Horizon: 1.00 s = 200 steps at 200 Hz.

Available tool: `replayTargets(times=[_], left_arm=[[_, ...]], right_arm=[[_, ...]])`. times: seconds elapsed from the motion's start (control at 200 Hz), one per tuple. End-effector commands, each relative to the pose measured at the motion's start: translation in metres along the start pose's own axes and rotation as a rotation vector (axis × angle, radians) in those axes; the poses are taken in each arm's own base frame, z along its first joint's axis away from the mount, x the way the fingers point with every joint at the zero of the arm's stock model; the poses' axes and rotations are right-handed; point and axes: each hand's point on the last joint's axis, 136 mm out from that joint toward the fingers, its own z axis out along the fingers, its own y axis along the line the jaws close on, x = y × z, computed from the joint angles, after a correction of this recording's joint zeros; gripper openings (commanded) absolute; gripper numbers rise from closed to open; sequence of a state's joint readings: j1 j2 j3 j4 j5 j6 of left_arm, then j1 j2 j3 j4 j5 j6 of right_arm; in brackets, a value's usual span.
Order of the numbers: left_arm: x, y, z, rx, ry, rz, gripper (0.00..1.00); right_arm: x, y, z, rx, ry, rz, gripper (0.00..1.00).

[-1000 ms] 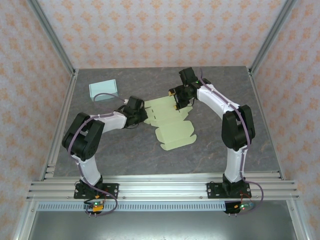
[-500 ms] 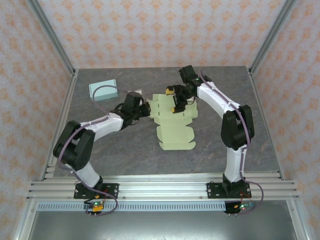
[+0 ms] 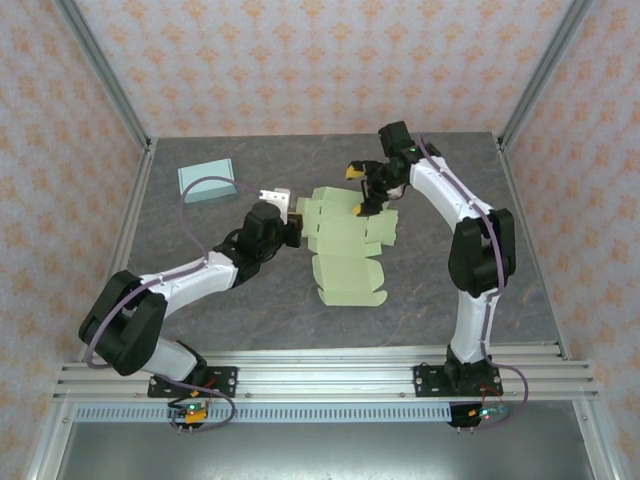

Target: Fold the paper box

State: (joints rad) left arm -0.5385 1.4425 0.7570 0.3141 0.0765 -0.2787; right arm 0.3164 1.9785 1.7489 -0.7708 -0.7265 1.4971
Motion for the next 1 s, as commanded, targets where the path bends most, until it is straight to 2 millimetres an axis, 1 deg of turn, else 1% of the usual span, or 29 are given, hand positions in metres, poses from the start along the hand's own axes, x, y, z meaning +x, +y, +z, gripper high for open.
replayTargets(times=[0.0,0.045,0.125,0.18,0.2,0.24,0.25,0.32,0.385,0.445,0.501,0.576,0.641,0.681,0.731,0.886,0.951,0.996], left_arm=[[-0.033,-0.012,-0.013,0.022,-0.133,0.07,0.0],[-0.035,-0.012,-0.014,0.023,-0.143,0.076,0.0],[-0.04,-0.017,-0.018,0.046,-0.167,0.078,0.0],[-0.042,-0.019,-0.02,0.057,-0.173,0.088,0.0],[-0.043,-0.019,-0.02,0.056,-0.172,0.093,0.0],[-0.04,-0.017,-0.019,0.042,-0.16,0.101,0.0],[-0.04,-0.016,-0.019,0.036,-0.157,0.102,0.0],[-0.036,-0.01,-0.017,0.008,-0.144,0.093,0.0],[-0.033,-0.01,-0.015,0.009,-0.125,0.091,0.0],[-0.027,-0.008,-0.009,-0.012,-0.077,0.098,0.05],[-0.018,-0.002,-0.003,-0.049,-0.019,0.098,0.14],[-0.011,0.001,-0.001,-0.056,0.003,0.075,0.28],[-0.015,-0.004,-0.005,-0.024,-0.025,0.069,0.42],[-0.017,-0.005,-0.009,-0.013,-0.042,0.072,0.47],[-0.019,-0.003,-0.015,-0.004,-0.061,0.071,0.49],[-0.018,0.012,-0.03,0.02,-0.076,0.042,0.48],[-0.015,0.022,-0.034,0.015,-0.081,0.032,0.48],[-0.012,0.032,-0.035,0.0,-0.089,-0.011,0.5]], right_arm=[[0.007,-0.005,0.002,0.034,0.03,0.007,0.75],[0.004,-0.01,0.007,0.06,0.044,0.034,0.7],[0.004,-0.013,0.015,0.083,0.082,0.056,0.68],[0.003,-0.012,0.018,0.083,0.088,0.05,0.64],[0.003,-0.012,0.019,0.087,0.088,0.049,0.6],[0.002,-0.01,0.018,0.08,0.085,0.044,0.42],[0.002,-0.009,0.018,0.078,0.084,0.043,0.39],[0.002,-0.004,0.013,0.06,0.066,0.03,0.35],[0.002,0.002,0.009,0.033,0.051,0.006,0.24],[0.005,0.012,0.01,-0.011,0.074,-0.022,0.1],[0.01,0.017,0.013,-0.032,0.111,-0.038,0.03],[0.012,0.02,0.012,-0.048,0.118,-0.078,0.01],[0.007,0.017,0.01,-0.048,0.085,-0.123,0.01],[0.003,0.016,0.01,-0.054,0.067,-0.147,0.01],[0.001,0.019,0.012,-0.087,0.062,-0.186,0.0],[-0.004,0.023,0.018,-0.161,0.051,-0.32,0.01],[-0.004,0.032,0.018,-0.234,0.051,-0.394,0.03],[0.002,0.044,0.015,-0.321,0.064,-0.448,0.05]])
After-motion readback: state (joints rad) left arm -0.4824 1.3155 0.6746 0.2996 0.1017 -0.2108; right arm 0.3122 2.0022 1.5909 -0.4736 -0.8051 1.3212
